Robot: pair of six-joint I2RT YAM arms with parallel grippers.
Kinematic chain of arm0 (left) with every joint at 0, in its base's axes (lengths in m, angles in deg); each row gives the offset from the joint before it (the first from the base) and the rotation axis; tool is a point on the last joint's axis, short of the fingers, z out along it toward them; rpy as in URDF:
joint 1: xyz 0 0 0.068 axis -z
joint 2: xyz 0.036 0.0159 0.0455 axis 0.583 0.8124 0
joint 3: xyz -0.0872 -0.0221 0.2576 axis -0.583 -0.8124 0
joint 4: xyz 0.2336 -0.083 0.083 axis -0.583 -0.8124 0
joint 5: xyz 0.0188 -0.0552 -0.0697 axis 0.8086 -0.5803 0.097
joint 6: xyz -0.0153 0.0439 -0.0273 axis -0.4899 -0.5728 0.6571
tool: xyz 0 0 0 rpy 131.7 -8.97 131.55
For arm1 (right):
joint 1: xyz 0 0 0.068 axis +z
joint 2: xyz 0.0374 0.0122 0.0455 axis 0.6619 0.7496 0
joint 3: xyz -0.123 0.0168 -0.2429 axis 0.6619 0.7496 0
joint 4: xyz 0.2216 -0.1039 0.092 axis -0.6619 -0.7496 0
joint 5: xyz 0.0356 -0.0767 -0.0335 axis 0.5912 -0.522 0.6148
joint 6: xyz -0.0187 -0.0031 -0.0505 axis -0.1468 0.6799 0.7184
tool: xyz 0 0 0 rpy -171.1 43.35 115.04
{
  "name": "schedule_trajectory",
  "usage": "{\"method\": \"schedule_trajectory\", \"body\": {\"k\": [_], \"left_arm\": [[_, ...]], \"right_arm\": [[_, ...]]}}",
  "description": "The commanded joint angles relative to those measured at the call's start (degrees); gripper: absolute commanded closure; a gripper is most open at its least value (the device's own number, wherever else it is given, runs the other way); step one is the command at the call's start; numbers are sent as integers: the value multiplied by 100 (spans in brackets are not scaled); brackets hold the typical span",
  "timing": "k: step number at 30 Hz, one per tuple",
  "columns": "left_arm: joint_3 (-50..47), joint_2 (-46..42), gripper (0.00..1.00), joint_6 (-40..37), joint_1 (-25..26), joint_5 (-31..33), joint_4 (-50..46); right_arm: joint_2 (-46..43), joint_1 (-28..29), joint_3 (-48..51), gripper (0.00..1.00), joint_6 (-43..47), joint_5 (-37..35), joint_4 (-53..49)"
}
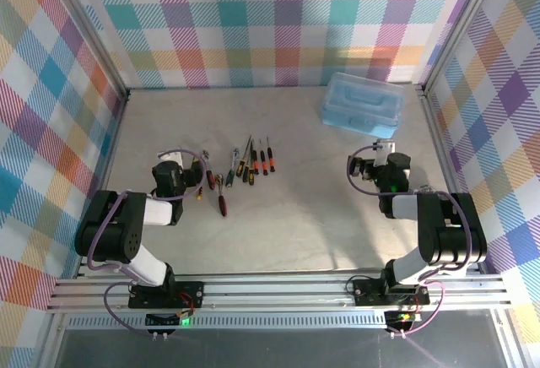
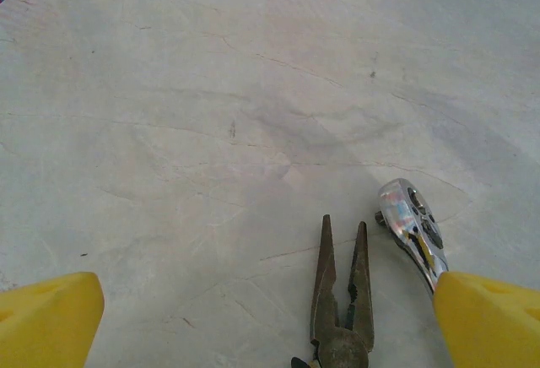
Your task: Pack the tool kit
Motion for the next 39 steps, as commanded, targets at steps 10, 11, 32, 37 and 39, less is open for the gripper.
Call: {"method": "schedule_trajectory", "body": {"k": [10,11,32,37,39], "left_arm": [[91,5,0,-96,32,-6,135],[90,5,0,-97,34,-1,136],[74,1,0,-106,38,-2,154],[829,-1332,3,65,134,390,-2413],[1272,-1759,3,278,157,571,-3521]], "right_arm": [[36,-41,-36,1,50,113,84],[33,-32,-37,1,53,113,84],[33,-46,-24,1,49,113,99],[-1275,-49,-679,1,-127,-411,-2305],[-1782,-55,-1088,1,-59,-622,-3215]]}}
